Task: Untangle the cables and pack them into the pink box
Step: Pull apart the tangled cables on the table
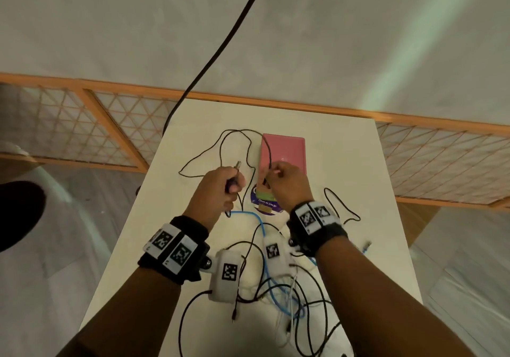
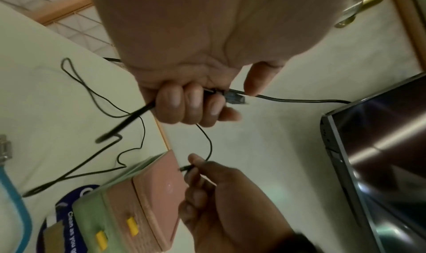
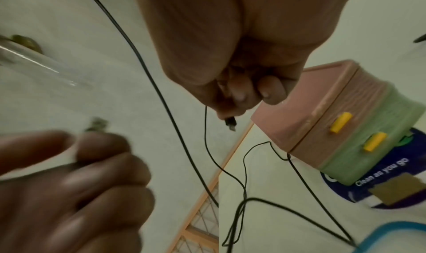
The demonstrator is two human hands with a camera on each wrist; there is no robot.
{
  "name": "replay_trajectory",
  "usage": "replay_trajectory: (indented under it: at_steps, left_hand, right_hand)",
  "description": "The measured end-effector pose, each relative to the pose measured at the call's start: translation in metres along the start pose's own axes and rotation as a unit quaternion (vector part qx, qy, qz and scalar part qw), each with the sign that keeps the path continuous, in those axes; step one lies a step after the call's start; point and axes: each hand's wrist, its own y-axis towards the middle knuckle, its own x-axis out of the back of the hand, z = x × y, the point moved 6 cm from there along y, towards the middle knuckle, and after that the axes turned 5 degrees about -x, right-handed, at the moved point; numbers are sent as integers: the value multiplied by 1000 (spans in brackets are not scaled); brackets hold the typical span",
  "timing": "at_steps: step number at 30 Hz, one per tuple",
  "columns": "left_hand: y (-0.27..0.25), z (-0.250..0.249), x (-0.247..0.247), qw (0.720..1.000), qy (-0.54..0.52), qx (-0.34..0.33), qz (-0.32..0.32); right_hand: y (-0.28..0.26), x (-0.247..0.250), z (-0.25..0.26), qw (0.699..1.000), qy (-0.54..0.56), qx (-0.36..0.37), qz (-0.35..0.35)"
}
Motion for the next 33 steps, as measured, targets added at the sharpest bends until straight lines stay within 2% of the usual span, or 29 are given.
replay_trajectory:
  at_steps: [2, 7, 12, 15, 19, 23, 24, 27, 29, 31, 33]
  left_hand:
    - [-5, 2, -2, 999, -33, 13, 26]
    - [-20, 7, 0, 994, -70, -26, 83]
    - [-23, 17, 9, 989, -113, -10, 96]
    - [-20, 20, 15, 989, -120, 4, 86]
    - [-14, 21, 18, 993, -93, 16, 66]
    - [-8, 23, 12, 997, -52, -10, 58]
    - [-5, 24, -6, 996, -32, -19, 78]
    - [-5, 27, -5, 996, -2, -36, 80]
    - [-3, 25, -1, 996, 9, -48, 71]
    - [-3, 21, 0, 996, 17, -59, 65]
    - [-2, 20, 0, 996, 15, -59, 64]
  right_hand:
    - [24, -12, 2, 999, 37, -30, 6]
    - [75, -36, 5, 973, 193, -121, 17]
    - [105, -60, -7, 962, 180, -181, 98]
    - [105, -59, -16, 959, 186, -186, 103]
    - [77, -26, -16, 987, 119, -92, 61]
    - [28, -2, -46, 997, 17, -53, 57]
    - [10, 11, -62, 998, -4, -50, 47]
    - [-24, -34, -84, 988, -90, -7, 122]
    - [-32, -72, -93, 968, -174, 24, 176]
    - [-30, -98, -100, 947, -249, 45, 200]
    - [-25, -111, -109, 928, -306, 35, 208]
